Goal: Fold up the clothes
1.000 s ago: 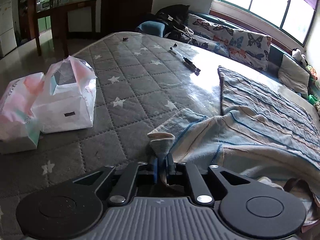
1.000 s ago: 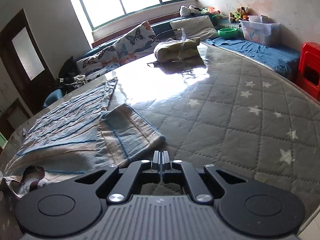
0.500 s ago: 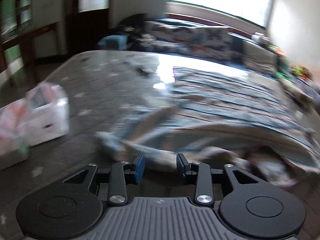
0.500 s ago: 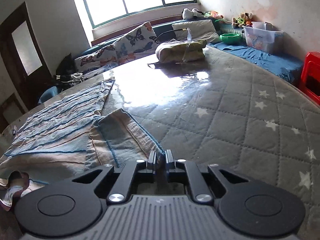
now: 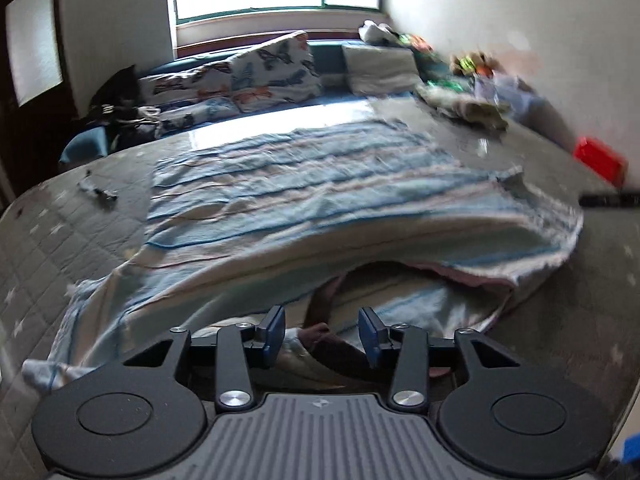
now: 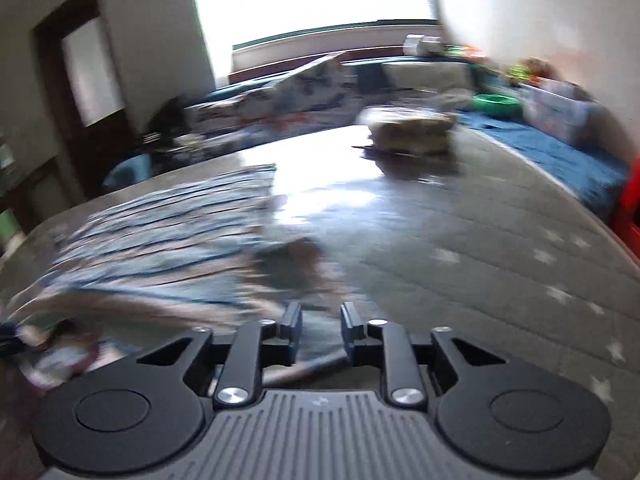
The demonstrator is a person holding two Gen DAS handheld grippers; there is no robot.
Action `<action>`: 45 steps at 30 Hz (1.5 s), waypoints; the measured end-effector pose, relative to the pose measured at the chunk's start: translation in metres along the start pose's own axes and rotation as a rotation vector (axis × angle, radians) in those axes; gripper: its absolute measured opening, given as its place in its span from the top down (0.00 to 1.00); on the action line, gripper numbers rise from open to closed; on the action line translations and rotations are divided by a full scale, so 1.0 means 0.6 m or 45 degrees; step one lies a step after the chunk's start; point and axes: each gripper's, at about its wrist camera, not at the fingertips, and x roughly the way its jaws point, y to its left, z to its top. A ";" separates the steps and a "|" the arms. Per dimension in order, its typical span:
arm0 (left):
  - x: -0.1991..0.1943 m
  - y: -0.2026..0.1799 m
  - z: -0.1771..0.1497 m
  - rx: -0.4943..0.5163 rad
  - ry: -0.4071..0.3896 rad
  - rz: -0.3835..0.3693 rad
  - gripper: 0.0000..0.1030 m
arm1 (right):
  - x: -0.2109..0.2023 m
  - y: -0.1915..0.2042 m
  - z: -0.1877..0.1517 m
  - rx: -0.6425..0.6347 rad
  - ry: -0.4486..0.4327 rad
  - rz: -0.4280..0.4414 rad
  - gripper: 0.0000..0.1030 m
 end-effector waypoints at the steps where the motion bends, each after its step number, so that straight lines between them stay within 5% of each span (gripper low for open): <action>1: 0.004 -0.003 -0.004 0.017 0.007 0.016 0.59 | 0.000 0.012 0.002 -0.025 0.004 0.030 0.68; 7: 0.005 -0.007 -0.021 0.056 0.006 0.060 0.92 | 0.024 0.126 0.010 -0.234 0.057 0.262 0.67; 10: -0.016 -0.012 -0.027 0.069 -0.043 0.087 0.98 | 0.037 0.174 0.007 -0.316 0.083 0.336 0.62; 15: -0.054 -0.016 -0.043 0.034 -0.118 0.084 0.99 | 0.060 0.248 -0.015 -0.473 0.150 0.418 0.62; 23: -0.050 -0.029 -0.034 0.106 -0.137 0.056 0.92 | 0.073 0.282 -0.057 -0.652 0.186 0.349 0.65; 27: -0.018 -0.035 -0.025 0.158 -0.093 0.081 0.56 | 0.074 0.279 -0.059 -0.648 0.183 0.327 0.85; 28: -0.010 -0.036 -0.026 0.174 -0.081 0.098 0.55 | 0.075 0.277 -0.059 -0.643 0.179 0.326 0.87; 30: 0.006 -0.035 -0.032 0.200 -0.055 0.134 0.55 | 0.070 0.275 -0.057 -0.640 0.160 0.333 0.94; 33: 0.004 -0.028 -0.039 0.178 -0.059 0.130 0.85 | 0.061 0.274 -0.053 -0.645 0.123 0.341 0.97; 35: -0.004 -0.025 -0.044 0.159 -0.080 0.127 0.93 | 0.049 0.272 -0.051 -0.640 0.098 0.353 0.97; 40: -0.032 -0.023 -0.061 0.132 -0.141 0.117 0.94 | 0.015 0.261 -0.053 -0.646 0.068 0.392 0.98; 45: -0.045 -0.029 -0.087 0.176 -0.111 0.081 0.95 | 0.010 0.254 -0.076 -0.694 0.179 0.438 0.97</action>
